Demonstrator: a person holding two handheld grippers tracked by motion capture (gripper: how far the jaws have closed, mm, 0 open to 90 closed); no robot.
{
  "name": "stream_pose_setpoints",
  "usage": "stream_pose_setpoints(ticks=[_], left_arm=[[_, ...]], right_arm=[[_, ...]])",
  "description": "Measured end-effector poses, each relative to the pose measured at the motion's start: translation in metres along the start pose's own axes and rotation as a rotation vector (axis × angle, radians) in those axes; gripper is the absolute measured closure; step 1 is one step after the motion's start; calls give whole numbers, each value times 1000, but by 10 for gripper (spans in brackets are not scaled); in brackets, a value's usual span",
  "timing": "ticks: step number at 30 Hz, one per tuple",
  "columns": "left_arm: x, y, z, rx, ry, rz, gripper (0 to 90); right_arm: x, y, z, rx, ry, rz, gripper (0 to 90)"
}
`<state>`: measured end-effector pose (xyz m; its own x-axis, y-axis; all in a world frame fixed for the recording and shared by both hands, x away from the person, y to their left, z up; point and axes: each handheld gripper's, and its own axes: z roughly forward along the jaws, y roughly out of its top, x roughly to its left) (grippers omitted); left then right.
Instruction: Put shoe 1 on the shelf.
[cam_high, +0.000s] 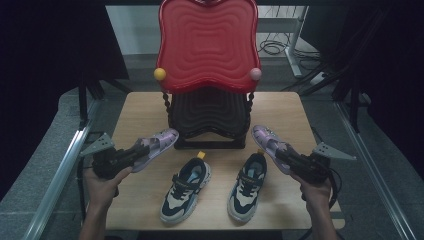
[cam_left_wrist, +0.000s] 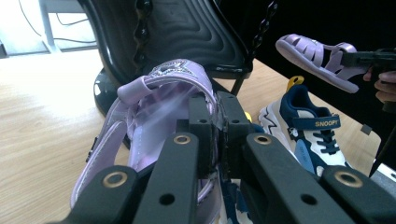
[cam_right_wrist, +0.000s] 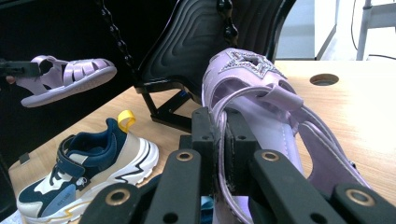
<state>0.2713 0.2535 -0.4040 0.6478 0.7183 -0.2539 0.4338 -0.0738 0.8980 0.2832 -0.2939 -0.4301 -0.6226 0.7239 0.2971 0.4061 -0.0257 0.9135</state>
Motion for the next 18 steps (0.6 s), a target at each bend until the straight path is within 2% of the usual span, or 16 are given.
stream_pose_setpoints(ticks=[11,18], left_arm=[[-4,11,15,-5,-21,8,862],[-8,20,24,-13,-23,21,861]], right_arm=[[5,7,12,7,43,-2,841],[12,17,24,14,58,-30,841]])
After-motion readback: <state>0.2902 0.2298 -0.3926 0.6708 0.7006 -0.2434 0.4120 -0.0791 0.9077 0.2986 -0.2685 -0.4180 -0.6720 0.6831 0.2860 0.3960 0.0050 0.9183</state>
